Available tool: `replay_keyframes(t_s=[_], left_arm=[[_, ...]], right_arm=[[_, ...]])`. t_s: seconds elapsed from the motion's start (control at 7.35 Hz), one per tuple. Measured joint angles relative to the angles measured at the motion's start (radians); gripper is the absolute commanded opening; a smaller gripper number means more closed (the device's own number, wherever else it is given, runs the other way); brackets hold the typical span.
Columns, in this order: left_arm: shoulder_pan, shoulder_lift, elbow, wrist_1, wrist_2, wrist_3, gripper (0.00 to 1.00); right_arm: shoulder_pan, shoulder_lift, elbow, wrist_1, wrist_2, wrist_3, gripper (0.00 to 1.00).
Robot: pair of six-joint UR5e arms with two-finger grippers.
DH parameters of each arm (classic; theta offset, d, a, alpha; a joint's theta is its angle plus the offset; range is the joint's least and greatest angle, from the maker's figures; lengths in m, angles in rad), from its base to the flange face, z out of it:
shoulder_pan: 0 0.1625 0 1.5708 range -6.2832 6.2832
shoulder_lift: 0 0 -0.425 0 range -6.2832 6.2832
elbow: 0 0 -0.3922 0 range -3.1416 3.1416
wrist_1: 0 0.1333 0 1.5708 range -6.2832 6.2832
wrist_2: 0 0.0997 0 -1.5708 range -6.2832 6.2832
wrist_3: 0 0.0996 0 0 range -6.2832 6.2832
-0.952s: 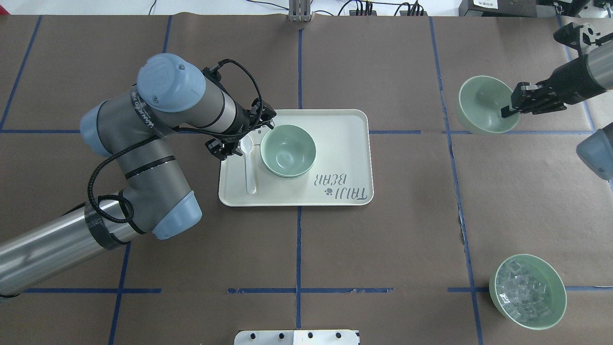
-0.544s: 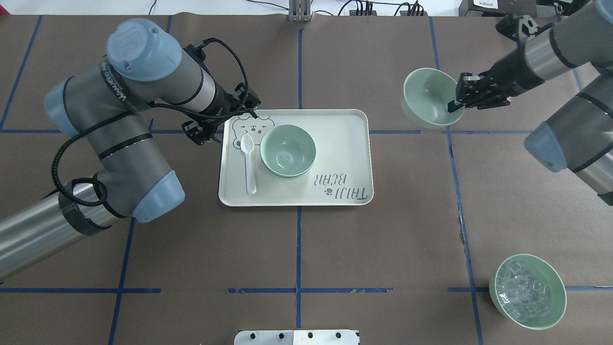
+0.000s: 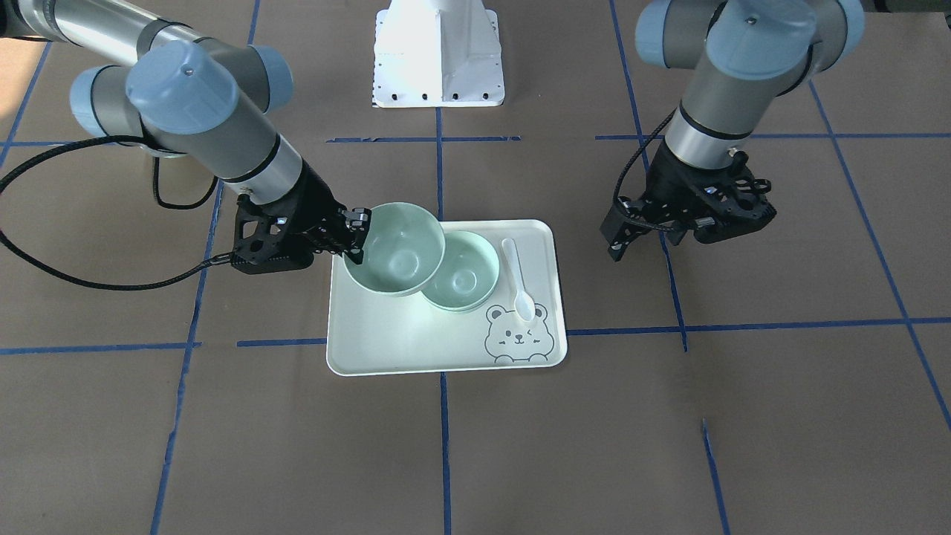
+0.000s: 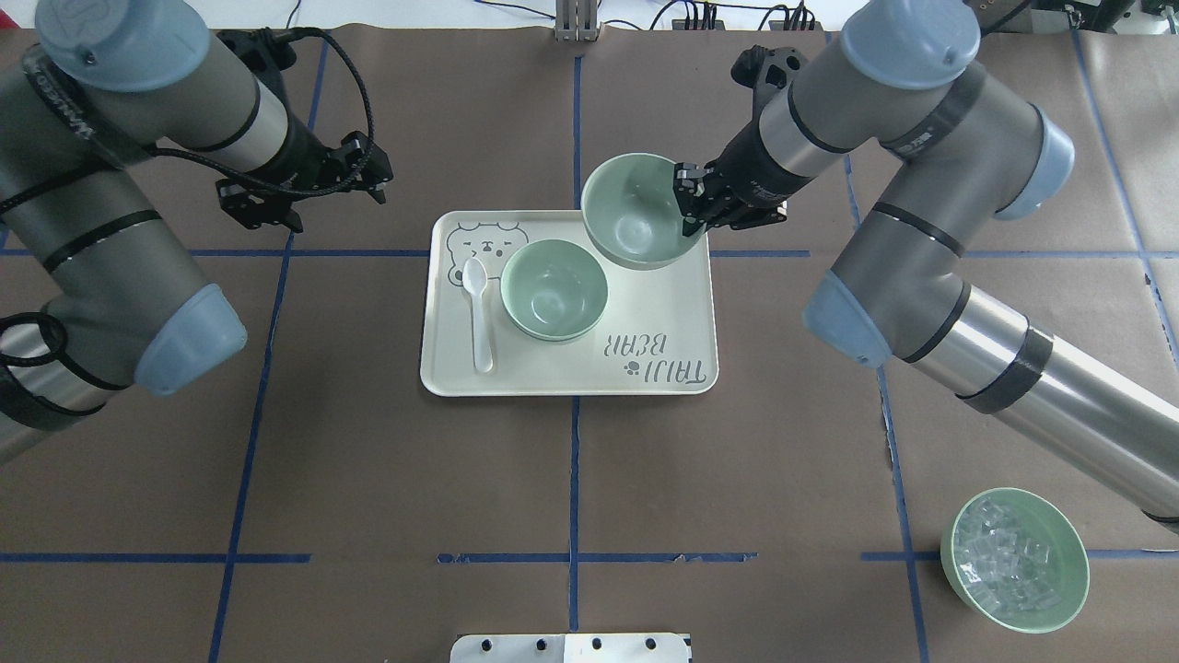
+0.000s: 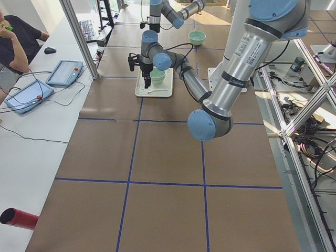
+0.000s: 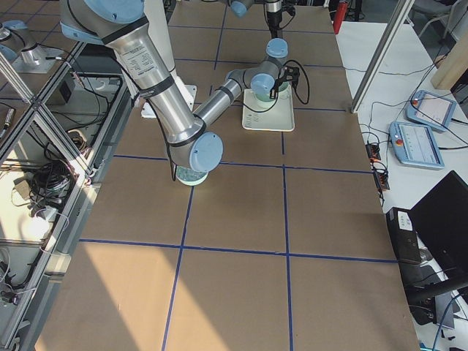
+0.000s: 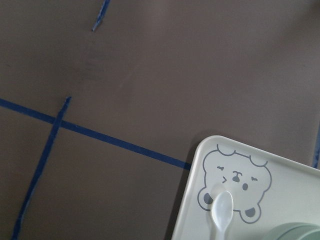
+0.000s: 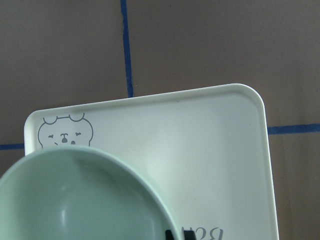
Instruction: Stack green bowls together
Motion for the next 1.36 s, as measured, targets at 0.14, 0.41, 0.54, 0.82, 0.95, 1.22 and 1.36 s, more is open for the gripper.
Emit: replay_keyframes(t_s=[0.14, 0.41, 0.54, 0.82, 0.95, 1.22, 1.36], left_arm=[[-0.045, 0.038, -0.011, 0.001, -0.015, 0.093, 1.00], [-0.116, 0.094, -0.016, -0.001, -0.036, 0.247, 1.00], [-0.137, 0.111, -0.017, -0.001, -0.039, 0.290, 1.00], [-0.182, 0.148, -0.014, -0.004, -0.059, 0.391, 1.00], [-0.211, 0.167, -0.009, -0.006, -0.080, 0.453, 1.00], [-0.264, 0.202, -0.003, -0.008, -0.098, 0.554, 1.00], [-0.275, 0.208, 0.003, -0.011, -0.102, 0.573, 1.00]], right_arm=[[-0.036, 0.012, -0.004, -0.010, -0.042, 0.000, 0.00], [-0.074, 0.043, -0.034, -0.018, -0.092, 0.001, 0.00], [-0.085, 0.059, -0.056, -0.020, -0.105, 0.001, 0.00], [-0.098, 0.077, -0.079, -0.021, -0.118, 0.005, 0.00], [-0.102, 0.083, -0.085, -0.021, -0.122, 0.008, 0.00], [-0.112, 0.092, -0.096, -0.019, -0.138, 0.016, 0.00], [-0.114, 0.106, -0.110, -0.019, -0.146, 0.018, 0.92]])
